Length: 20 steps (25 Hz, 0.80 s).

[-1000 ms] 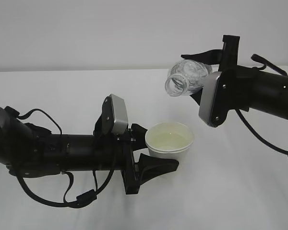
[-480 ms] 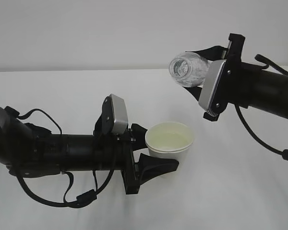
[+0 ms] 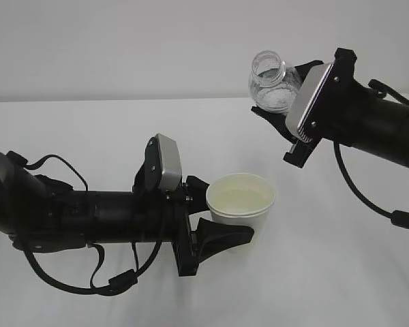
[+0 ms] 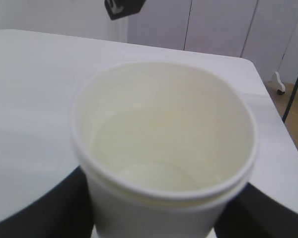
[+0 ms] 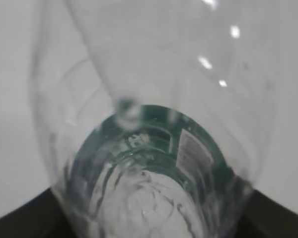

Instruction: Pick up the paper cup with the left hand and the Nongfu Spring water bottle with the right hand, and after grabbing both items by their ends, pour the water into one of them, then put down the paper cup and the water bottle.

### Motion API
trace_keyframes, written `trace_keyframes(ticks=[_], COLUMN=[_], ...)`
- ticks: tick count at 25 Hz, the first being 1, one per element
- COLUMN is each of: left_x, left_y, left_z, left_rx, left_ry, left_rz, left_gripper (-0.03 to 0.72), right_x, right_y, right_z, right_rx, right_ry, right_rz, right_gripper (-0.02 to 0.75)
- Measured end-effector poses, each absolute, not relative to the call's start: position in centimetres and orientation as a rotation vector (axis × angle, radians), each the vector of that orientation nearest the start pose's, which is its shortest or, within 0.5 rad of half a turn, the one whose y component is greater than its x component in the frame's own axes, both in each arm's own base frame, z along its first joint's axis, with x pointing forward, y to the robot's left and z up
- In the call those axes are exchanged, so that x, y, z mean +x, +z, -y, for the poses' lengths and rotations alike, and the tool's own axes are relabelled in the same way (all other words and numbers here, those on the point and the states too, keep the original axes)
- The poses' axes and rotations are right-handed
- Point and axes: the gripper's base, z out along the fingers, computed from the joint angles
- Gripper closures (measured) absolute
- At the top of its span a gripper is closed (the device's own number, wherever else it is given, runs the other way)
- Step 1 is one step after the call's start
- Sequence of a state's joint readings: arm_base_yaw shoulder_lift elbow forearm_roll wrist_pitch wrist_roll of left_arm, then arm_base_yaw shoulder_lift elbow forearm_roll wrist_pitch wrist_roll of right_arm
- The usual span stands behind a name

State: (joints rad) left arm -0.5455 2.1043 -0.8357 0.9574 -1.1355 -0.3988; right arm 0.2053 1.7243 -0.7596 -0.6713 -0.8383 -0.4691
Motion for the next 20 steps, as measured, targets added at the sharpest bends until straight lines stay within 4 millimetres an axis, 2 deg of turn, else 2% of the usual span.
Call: trace_keyframes(ticks=[20], left_x=[26.53], left_y=[10.54], left_z=[23.97], left_rx=[1.16], left_ry=[-1.049], left_rz=[-1.493], left_gripper=[0.226], right_x=[32.4], right_y=[20.53], right_z=[-10.84], right_rx=[-0.984], right_ry=[0.076], right_rz=[-1.391], right_gripper=[0.286])
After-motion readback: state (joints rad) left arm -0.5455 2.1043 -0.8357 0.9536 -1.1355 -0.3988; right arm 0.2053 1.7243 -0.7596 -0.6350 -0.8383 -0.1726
